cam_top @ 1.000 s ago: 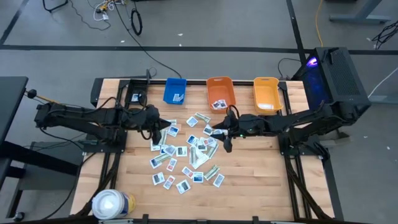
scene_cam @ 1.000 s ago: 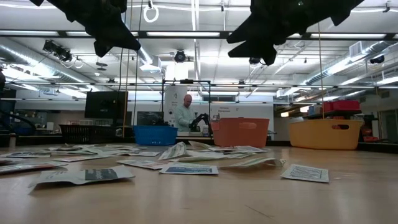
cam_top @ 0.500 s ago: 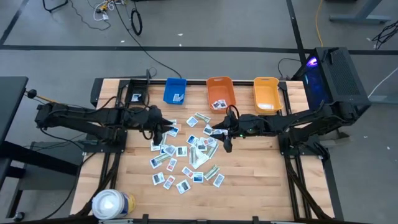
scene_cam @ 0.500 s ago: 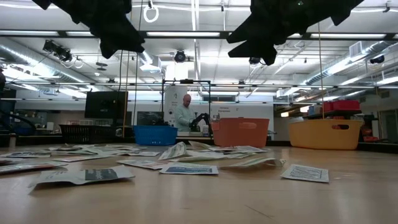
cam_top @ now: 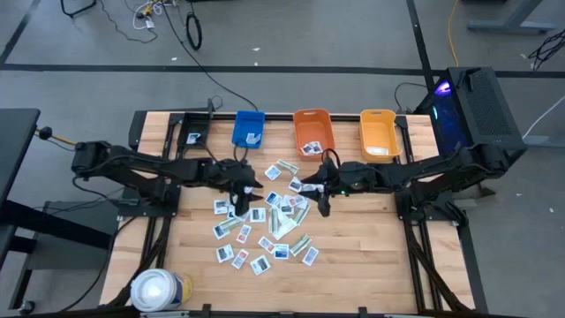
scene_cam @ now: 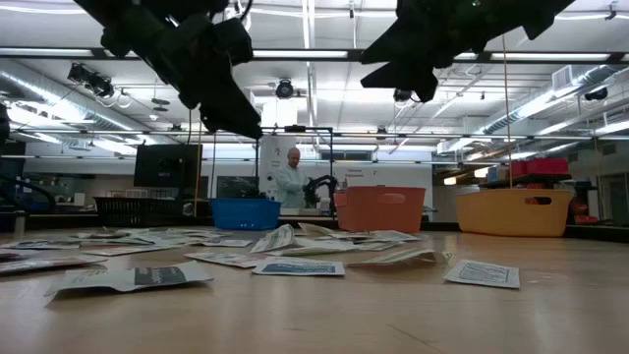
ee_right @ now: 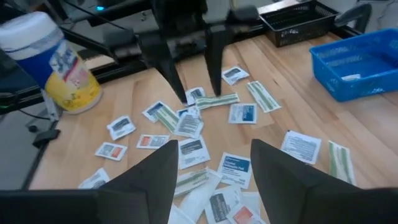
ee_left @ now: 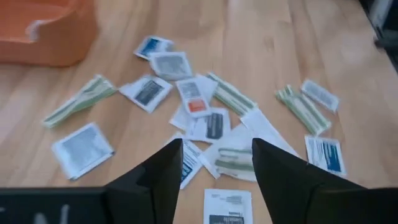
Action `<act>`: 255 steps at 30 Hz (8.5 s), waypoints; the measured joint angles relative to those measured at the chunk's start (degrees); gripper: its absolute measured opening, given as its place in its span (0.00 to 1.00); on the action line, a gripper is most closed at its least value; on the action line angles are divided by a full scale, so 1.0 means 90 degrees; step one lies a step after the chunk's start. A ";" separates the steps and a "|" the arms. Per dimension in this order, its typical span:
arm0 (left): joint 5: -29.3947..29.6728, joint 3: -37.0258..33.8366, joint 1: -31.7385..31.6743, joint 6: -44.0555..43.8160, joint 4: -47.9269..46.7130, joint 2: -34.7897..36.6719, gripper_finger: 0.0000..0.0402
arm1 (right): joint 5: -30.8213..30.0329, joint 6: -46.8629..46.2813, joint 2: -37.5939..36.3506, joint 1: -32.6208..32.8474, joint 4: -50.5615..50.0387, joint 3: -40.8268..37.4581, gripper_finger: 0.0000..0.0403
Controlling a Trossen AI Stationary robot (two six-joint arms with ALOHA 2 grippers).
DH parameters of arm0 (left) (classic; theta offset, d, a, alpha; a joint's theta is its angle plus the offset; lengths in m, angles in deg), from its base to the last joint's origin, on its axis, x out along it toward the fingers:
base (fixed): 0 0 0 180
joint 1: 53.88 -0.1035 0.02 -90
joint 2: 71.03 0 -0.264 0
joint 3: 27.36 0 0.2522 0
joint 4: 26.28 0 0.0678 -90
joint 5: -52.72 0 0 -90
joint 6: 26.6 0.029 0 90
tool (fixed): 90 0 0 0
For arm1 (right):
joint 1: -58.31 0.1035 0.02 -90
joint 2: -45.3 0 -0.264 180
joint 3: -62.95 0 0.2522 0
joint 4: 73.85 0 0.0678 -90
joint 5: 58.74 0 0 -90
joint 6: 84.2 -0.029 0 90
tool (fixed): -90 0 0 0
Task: Pick & Place First Aid Supplies
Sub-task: Put the bandage into the yellow bin
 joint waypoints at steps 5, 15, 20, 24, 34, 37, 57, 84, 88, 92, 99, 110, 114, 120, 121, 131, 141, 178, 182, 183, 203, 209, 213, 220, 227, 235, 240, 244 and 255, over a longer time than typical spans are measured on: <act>-0.0271 0.0000 -0.0004 0.0546 0.0321 -0.0506 0.48 | 0.0186 -0.0024 -0.0168 0.0002 -0.0104 0.0001 0.50; -0.1116 0.0477 -0.0015 0.1191 0.0550 -0.1537 0.48 | 0.0121 -0.0022 -0.0579 0.0002 -0.0085 0.0005 0.50; -0.1222 0.0887 -0.0027 0.1549 0.0542 -0.2120 0.48 | 0.0120 -0.0177 -0.0617 0.0002 -0.0185 0.0002 0.50; -0.1391 0.1047 -0.0024 0.1592 0.0527 -0.2520 0.48 | 0.0121 -0.0277 -0.0616 0.0002 -0.0232 0.0003 0.50; -0.1495 0.1079 -0.0024 0.1599 0.0478 -0.3031 0.48 | 0.0121 -0.0335 -0.0616 0.0002 -0.0294 0.0003 0.50; -0.1249 0.1081 -0.0024 0.1623 0.0471 -0.3036 0.48 | 0.0121 -0.0335 -0.0613 0.0002 -0.0296 0.0003 0.50; -0.1322 0.1081 -0.0107 0.1862 0.0220 -0.3238 0.43 | 0.0120 -0.0333 -0.0611 0.0002 -0.0437 0.0001 0.50; -0.1130 0.1081 -0.0107 0.1862 0.0220 -0.3235 0.01 | 0.0119 -0.0328 -0.0611 0.0002 -0.0491 0.0001 0.50; -0.1125 0.1170 -0.0107 0.1862 0.0113 -0.3233 0.01 | 0.0119 -0.0328 -0.0611 0.0002 -0.0489 0.0001 0.50; -0.1077 0.1602 -0.0107 0.2030 -0.0189 -0.3233 0.01 | 0.0119 -0.0328 -0.0611 0.0001 -0.0487 0.0001 0.50; -0.0738 0.2695 -0.0190 0.2603 -0.1622 -0.3231 0.00 | 0.0119 -0.0328 -0.0611 0.0002 -0.0473 0.0001 0.50; -0.0287 0.4257 -0.0944 0.2930 -0.3602 -0.3151 0.00 | -0.0299 -0.0272 -0.0676 0.0000 -0.0341 0.0001 0.50; -0.0286 0.4308 -0.1194 0.2930 -0.3560 -0.2782 0.00 | -0.0596 0.0008 -0.0798 -0.0002 -0.0338 0.0001 0.50; -0.0232 0.4311 -0.1396 0.2863 -0.3376 -0.2145 0.00 | -0.1324 0.0389 -0.0932 -0.0003 -0.0289 0.0001 0.50; -0.0188 0.4313 -0.1408 0.2857 -0.3279 -0.2049 0.00 | -0.1491 0.0391 -0.0939 -0.0012 -0.0266 0.0001 0.50; 0.0767 0.4306 -0.1418 0.2905 -0.1861 -0.1548 0.00 | -0.1880 0.0347 -0.0943 -0.0342 -0.0052 -0.0002 0.50; 0.1073 0.4308 -0.1367 0.3681 -0.0462 -0.1533 0.00 | -0.1822 -0.0734 -0.0946 -0.0666 0.0380 -0.0002 0.50; 0.1476 0.4306 -0.0651 0.4028 0.0547 -0.2254 0.00 | -0.1190 -0.1886 -0.0943 -0.0753 -0.0075 -0.0002 0.27; 0.1476 0.4306 -0.0624 0.4028 0.0547 -0.2254 0.01 | -0.1142 -0.1885 -0.0943 -0.0753 -0.0088 -0.0002 0.15; 0.1476 0.4306 -0.0624 0.4028 0.0547 -0.2254 0.01 | -0.1142 -0.1879 -0.0943 -0.0753 -0.0084 -0.0002 0.13; 0.2075 0.4304 -0.0590 0.4038 0.0635 -0.2148 0.35 | -0.1440 -0.1447 -0.0943 -0.0768 -0.0236 -0.0002 0.00; 0.1911 0.4306 -0.0562 0.3939 0.0671 -0.1876 0.47 | -0.1812 -0.1492 -0.0943 -0.1027 -0.0716 -0.0002 0.00; 0.1903 0.4311 -0.0519 0.3858 0.0710 -0.1690 0.48 | -0.1881 -0.1491 -0.0962 -0.1397 -0.1143 -0.0002 0.00; 0.1901 0.4308 -0.0515 0.3796 0.0608 -0.1553 0.45 | -0.1970 -0.1502 -0.0998 -0.2164 -0.2325 -0.0002 0.00; 0.1901 0.4308 -0.0515 0.3642 0.0512 -0.1552 0.44 | -0.2649 -0.1969 -0.1106 -0.2700 -0.3691 0.0001 0.00; 0.1899 0.4308 -0.0523 0.3528 0.0432 -0.1552 0.44 | -0.3163 -0.3380 -0.1177 -0.3302 -0.5286 0.0001 0.00; 0.1423 0.4303 -0.0741 0.2679 -0.0006 -0.1463 0.44 | -0.3165 -0.3836 -0.1177 -0.3658 -0.6057 0.0001 0.00; 0.0774 0.4306 -0.1032 0.1986 -0.0595 -0.1220 0.44 | -0.3185 -0.3827 -0.1177 -0.3953 -0.6340 0.0001 0.00; -0.0043 0.4306 -0.1762 0.1318 -0.2019 -0.0391 0.44 | -0.3192 -0.3617 -0.1169 -0.4761 -0.6562 0.0001 0.00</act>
